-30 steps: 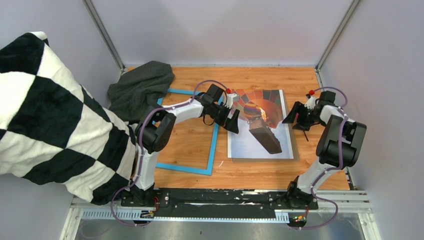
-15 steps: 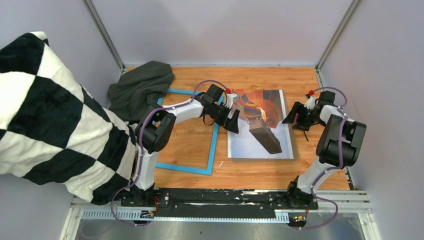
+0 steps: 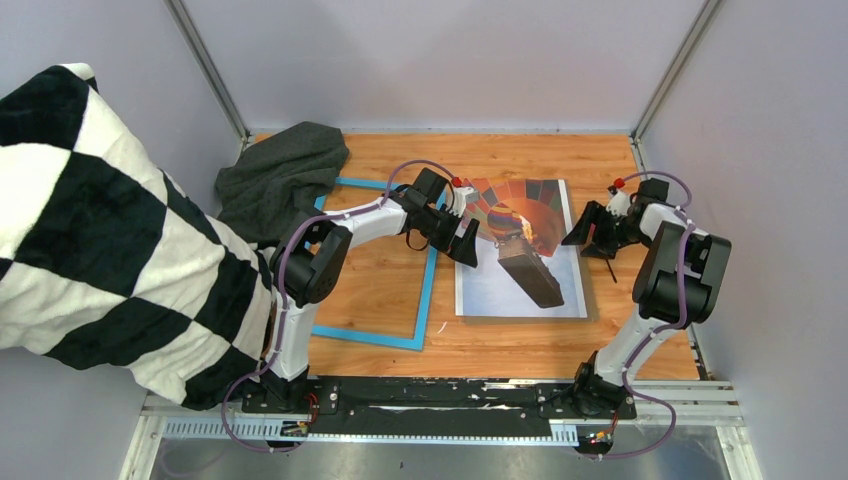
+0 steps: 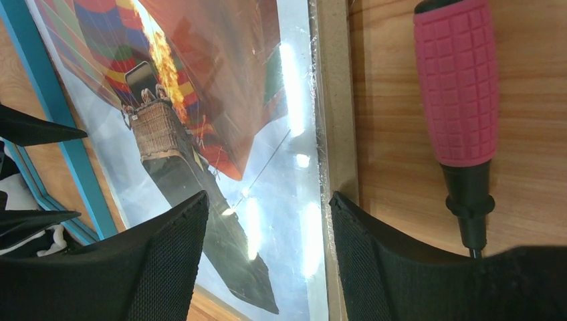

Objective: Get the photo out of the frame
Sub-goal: Pick up the photo frame item from the photo frame.

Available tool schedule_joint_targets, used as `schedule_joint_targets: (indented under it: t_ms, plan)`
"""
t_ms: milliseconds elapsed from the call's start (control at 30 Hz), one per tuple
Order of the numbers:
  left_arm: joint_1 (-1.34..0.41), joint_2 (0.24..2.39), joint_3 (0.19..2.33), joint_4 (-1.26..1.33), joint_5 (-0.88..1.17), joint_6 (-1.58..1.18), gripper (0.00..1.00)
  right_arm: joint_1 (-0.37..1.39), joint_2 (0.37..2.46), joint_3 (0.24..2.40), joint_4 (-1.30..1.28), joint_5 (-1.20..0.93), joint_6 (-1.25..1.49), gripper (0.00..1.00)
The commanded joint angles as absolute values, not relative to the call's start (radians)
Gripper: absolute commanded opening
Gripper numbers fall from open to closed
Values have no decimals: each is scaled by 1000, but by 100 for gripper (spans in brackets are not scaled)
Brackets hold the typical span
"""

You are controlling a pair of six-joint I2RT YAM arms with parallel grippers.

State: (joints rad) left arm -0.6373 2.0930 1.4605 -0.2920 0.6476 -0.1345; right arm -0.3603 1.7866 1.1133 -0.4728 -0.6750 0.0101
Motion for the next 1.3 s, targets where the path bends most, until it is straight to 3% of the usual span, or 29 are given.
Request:
schedule_joint_targets:
  t_ms: [0,567,1267]
  plan:
    - [-643,2097,1465,-294,668,-120,95,-347,1816,1164,-611,-707,-80,69]
    - [-594,2068,1428,-231,752,-162,93,-400,1883,1134,-696,-786,-182,67]
    - [-595,2002,1438,-314,501,-144,93,-405,1910,1112,-646,-692,-157,68]
